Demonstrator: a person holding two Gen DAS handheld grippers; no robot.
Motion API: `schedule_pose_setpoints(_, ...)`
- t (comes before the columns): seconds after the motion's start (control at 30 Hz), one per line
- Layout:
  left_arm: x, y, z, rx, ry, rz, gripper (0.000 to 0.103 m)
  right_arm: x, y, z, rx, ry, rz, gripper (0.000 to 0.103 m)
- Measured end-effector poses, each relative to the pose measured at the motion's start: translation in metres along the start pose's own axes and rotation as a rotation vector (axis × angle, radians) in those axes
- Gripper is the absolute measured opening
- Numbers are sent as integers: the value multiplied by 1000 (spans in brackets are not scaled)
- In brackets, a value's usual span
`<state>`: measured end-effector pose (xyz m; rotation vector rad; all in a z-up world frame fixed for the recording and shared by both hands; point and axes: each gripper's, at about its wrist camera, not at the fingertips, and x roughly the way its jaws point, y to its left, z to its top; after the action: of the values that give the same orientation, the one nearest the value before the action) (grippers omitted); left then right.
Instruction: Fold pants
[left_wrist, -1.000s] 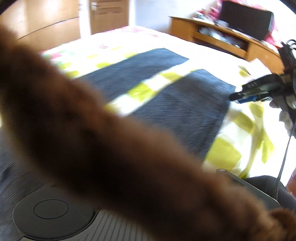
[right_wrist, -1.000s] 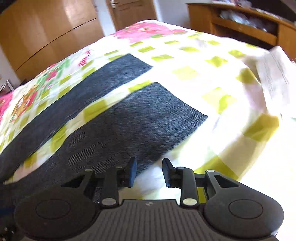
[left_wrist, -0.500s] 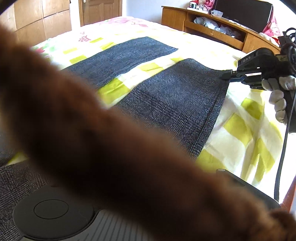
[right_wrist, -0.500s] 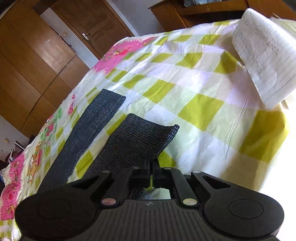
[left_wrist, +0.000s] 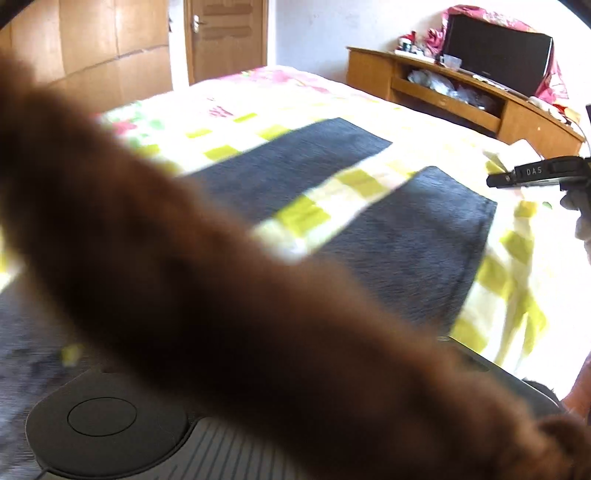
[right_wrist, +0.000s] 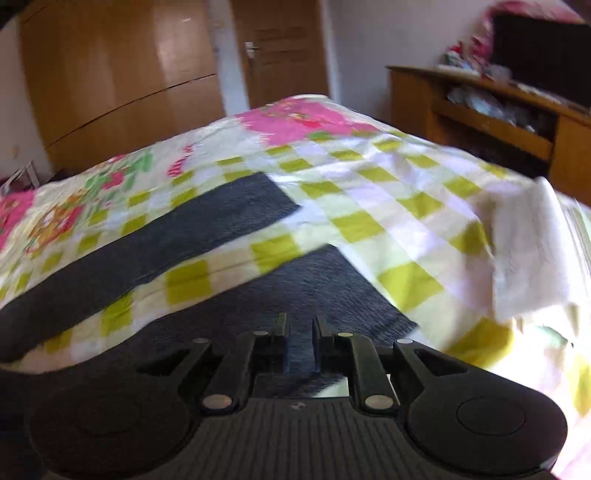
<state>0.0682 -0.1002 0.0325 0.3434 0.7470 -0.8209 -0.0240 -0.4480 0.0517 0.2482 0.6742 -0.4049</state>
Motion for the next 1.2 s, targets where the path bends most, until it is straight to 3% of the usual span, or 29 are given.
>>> schedule_pose_setpoints(0.1, -26, 46, -15, 4, -22, 58, 62, 9, 90, 12, -253, -11, 189, 38)
schedule_pose_setpoints(0.3, -59, 171, -48, -98, -22, 249, 62, 48, 306, 34, -658, 55, 582, 45)
schedule_pose_setpoints(0.4, -71, 241, -61, -161, 0, 370, 67, 84, 396, 33, -800, 79, 634, 45)
schedule_pose_setpoints(0.5, -73, 296, -73, -223, 23, 526, 67, 118, 453, 34, -777, 84, 639, 45)
schedule_pose_setpoints(0.63, -68, 329, -85, -251, 3, 687, 69, 120, 471, 45, -694, 82, 737, 45)
schedule_pose_setpoints(0.83, -64, 344, -84, -328, -43, 734, 69, 93, 452, 70, -556, 83, 835, 45)
schedule_pose_setpoints(0.93, -64, 346, -74, -443, -70, 579, 69, 67, 448, 69, -579, 46, 852, 45)
schedule_pose_setpoints(1.0, -64, 343, -67, -494, -86, 536, 69, 52, 442, 61, -597, 22, 879, 45)
schedule_pose_setpoints(1.1, -62, 344, -61, -528, -89, 546, 73, 37, 433, 45, -610, 34, 923, 45)
schedule_pose_setpoints(1.2, -56, 351, -59, -508, -67, 648, 78, 18, 420, 39, -603, 53, 1007, 45)
